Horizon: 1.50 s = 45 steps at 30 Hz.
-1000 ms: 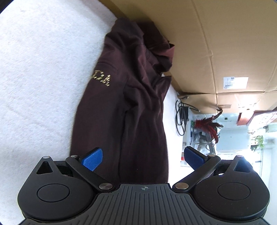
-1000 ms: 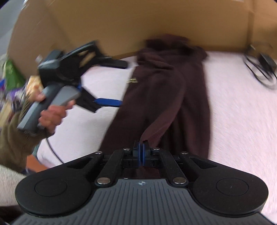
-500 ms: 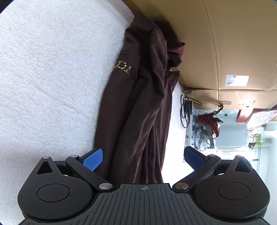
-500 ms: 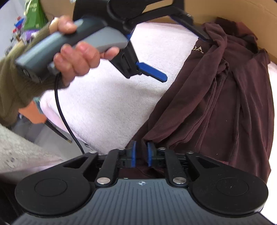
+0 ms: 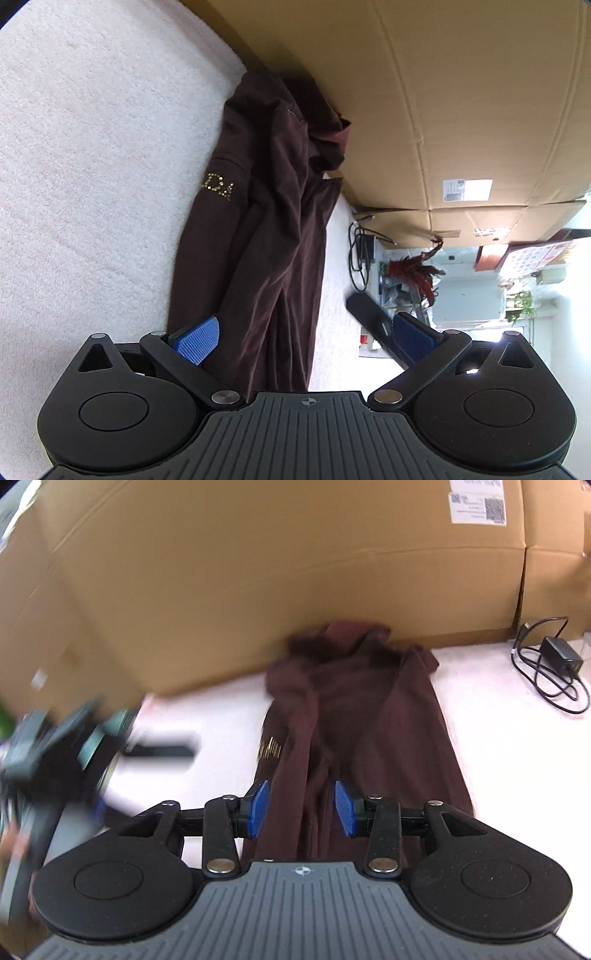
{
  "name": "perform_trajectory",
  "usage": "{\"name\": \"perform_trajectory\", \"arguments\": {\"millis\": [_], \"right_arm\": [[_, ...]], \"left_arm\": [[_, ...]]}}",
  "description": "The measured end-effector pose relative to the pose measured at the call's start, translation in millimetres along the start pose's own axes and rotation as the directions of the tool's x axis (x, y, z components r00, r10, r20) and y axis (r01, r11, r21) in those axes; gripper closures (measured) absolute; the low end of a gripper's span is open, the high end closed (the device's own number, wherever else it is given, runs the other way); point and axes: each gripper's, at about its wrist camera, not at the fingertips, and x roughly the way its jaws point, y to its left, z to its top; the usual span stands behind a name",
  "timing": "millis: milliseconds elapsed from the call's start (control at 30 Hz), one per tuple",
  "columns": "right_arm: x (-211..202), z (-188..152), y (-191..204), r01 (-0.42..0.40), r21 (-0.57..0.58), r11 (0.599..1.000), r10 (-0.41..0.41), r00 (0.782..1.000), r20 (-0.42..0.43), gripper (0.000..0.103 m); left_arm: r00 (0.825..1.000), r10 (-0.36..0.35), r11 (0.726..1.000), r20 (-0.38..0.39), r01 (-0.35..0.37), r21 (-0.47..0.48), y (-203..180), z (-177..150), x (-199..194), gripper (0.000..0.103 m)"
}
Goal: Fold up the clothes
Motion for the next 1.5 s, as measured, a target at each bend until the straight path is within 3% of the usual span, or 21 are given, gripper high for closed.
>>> {"name": "perform_trajectory", "arguments": {"millis": [167,467,500,600,700,833,967,1033,1367,1500], "right_arm": [[57.1,31.0,7.4,0.053,0.006,0.999,-0.053,0.999,-0.01,0.058],[75.7,23.2,3.6,0.028,-0.047,0.999,-0.032,0.995,-0.098,0.059],[78.4,22.9,2.6,0.02,-0.054,0.998,-0.026,0.994,-0.11,0.062],[84.2,23.3,2.2,0.01,-0.098,0.995,-0.023,0.99,-0.14,0.089],[79.7,23.5,8.1,0.043,-0.188,0.981,-0.067,0.991,-0.12,0.093],[70.9,24.9,16.2,0.167,-0.333,0.928,-0.189,0.981,-0.037,0.095],[65.5,27.6,21.0,0.316,-0.436,0.843,-0.315,0.946,0.075,0.095],[67.1,26.8,24.2,0.353,-0.474,0.807,-0.342,0.933,0.112,0.095],[83.0,-11.0,63.0,0.331,-0.715,0.616,-0.275,0.941,0.199,0.095],[88.8,-19.4,70.5,0.251,-0.743,0.62,-0.226,0.964,0.138,0.095]], "left_arm": [[0.999,0.019,1.0,0.051,-0.019,0.004,-0.2,18.0,2.5,0.0],[0.994,0.049,0.997,0.095,-0.054,0.057,-35.2,74.9,35.1,0.0],[0.995,0.051,0.996,0.088,-0.057,0.066,-40.1,80.6,41.9,0.0],[0.995,0.076,0.993,0.069,-0.082,0.09,-50.9,92.5,64.2,0.0],[0.994,0.1,0.99,0.048,-0.104,0.096,-54.0,101.7,83.9,0.0],[0.993,0.115,0.989,0.04,-0.119,0.09,-52.8,106.9,97.5,0.0],[0.992,0.12,0.989,0.025,-0.122,0.081,-49.5,114.1,106.4,0.0],[0.992,0.127,0.989,0.017,-0.128,0.073,-46.7,117.5,112.7,0.0],[0.996,0.094,0.996,0.0,-0.094,-0.009,-25.6,133.2,128.6,0.0],[0.996,0.089,0.996,0.018,-0.089,-0.033,-21.0,140.1,126.8,0.0]]}}
